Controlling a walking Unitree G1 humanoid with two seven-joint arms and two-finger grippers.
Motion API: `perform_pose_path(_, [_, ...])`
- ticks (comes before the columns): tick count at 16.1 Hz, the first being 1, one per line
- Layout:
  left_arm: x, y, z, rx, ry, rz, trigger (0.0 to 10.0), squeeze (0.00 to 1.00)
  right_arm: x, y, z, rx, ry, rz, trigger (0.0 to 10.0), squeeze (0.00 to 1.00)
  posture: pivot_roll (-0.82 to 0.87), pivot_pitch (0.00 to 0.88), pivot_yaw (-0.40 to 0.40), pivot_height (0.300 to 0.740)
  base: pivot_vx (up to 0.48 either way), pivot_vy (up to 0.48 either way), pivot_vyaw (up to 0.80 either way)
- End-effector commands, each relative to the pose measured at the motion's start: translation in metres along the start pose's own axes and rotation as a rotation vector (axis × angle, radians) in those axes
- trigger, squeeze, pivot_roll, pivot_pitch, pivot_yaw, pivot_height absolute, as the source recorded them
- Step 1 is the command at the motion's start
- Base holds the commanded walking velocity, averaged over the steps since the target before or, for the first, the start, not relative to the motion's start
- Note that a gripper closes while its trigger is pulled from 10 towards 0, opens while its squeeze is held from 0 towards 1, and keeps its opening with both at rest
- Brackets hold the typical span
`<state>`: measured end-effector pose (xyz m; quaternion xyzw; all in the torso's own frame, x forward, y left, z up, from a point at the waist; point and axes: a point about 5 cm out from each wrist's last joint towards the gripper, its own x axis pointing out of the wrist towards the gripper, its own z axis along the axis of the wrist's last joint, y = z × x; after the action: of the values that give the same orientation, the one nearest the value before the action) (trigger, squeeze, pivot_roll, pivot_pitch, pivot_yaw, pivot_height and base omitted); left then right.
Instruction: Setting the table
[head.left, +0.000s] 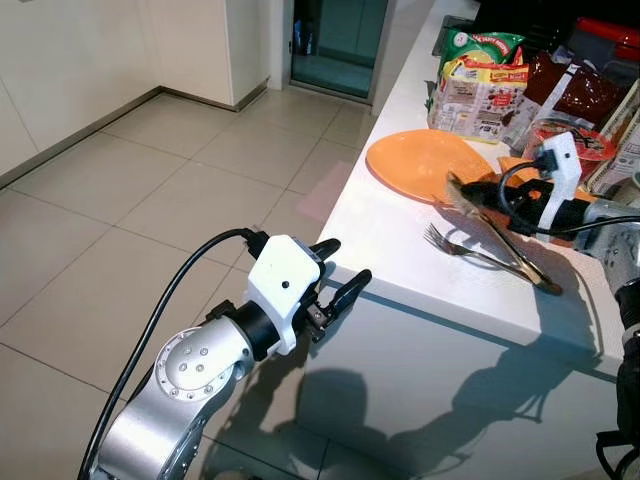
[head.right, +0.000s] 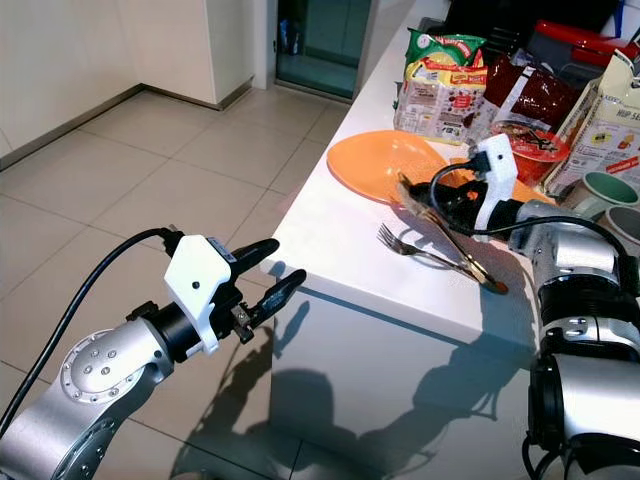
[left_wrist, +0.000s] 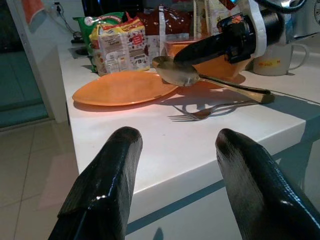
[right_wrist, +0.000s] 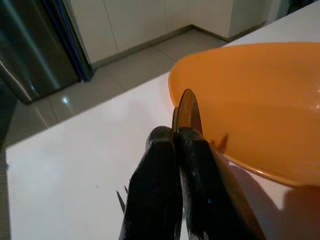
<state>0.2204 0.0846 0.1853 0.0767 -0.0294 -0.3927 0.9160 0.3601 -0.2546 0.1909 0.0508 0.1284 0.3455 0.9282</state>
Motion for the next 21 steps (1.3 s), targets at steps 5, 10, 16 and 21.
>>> perform_pose_path(5, [0.004,-0.004,0.004,0.013,-0.019,-0.006,10.0,0.0,-0.001,0.006,-0.016,-0.062,0.035,-0.023,0.0,0.0,0.05,0.0,-0.092,0.74,0.0,0.0,0.0])
perform_pose_path(10, [0.002,-0.005,0.004,0.014,-0.014,-0.009,10.0,0.0,0.005,0.015,-0.03,-0.151,0.031,-0.079,0.0,0.0,0.04,0.009,-0.083,0.74,0.0,0.0,0.0])
perform_pose_path(16, [0.003,-0.002,0.006,0.018,-0.029,0.019,10.0,0.0,0.001,0.018,-0.01,-0.047,-0.195,-0.141,0.0,0.0,0.04,0.017,-0.089,0.74,0.0,0.0,0.0])
perform_pose_path(21, [0.005,0.001,0.007,0.02,-0.041,0.039,10.0,0.0,-0.011,0.013,0.009,0.08,-0.304,-0.119,0.0,0.0,0.04,0.011,-0.093,0.74,0.0,0.0,0.0])
